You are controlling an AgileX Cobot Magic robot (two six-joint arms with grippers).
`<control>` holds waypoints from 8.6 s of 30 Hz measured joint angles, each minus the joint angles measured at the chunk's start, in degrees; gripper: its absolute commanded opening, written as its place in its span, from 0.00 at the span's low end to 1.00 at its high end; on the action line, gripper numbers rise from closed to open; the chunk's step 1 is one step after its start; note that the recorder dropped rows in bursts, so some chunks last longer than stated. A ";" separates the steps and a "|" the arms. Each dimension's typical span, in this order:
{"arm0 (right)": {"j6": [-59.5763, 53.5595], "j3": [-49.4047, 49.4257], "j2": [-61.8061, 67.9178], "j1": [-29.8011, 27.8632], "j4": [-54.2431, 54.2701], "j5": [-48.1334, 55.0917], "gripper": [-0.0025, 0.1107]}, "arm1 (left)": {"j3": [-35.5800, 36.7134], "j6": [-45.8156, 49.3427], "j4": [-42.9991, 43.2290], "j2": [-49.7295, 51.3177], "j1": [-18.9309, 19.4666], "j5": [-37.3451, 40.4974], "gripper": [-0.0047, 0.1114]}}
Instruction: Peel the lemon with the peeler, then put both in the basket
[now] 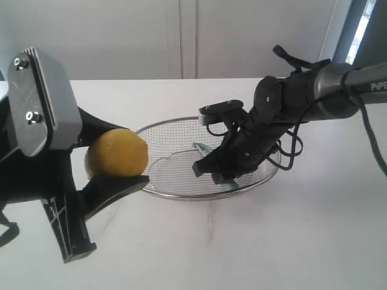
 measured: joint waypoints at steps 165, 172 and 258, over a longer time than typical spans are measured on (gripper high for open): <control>9.13 23.12 -67.87 1.21 -23.01 -4.69 0.07 | -2.75 -77.97 55.84 -36.40 25.65 43.34 0.04; 9.13 23.12 -67.87 1.21 -23.01 -4.69 0.07 | -2.75 -77.97 55.84 -45.71 30.69 43.34 0.04; 9.13 23.12 -67.87 1.21 -23.01 -4.69 0.07 | 36.76 -77.97 44.52 -55.48 33.67 10.43 0.04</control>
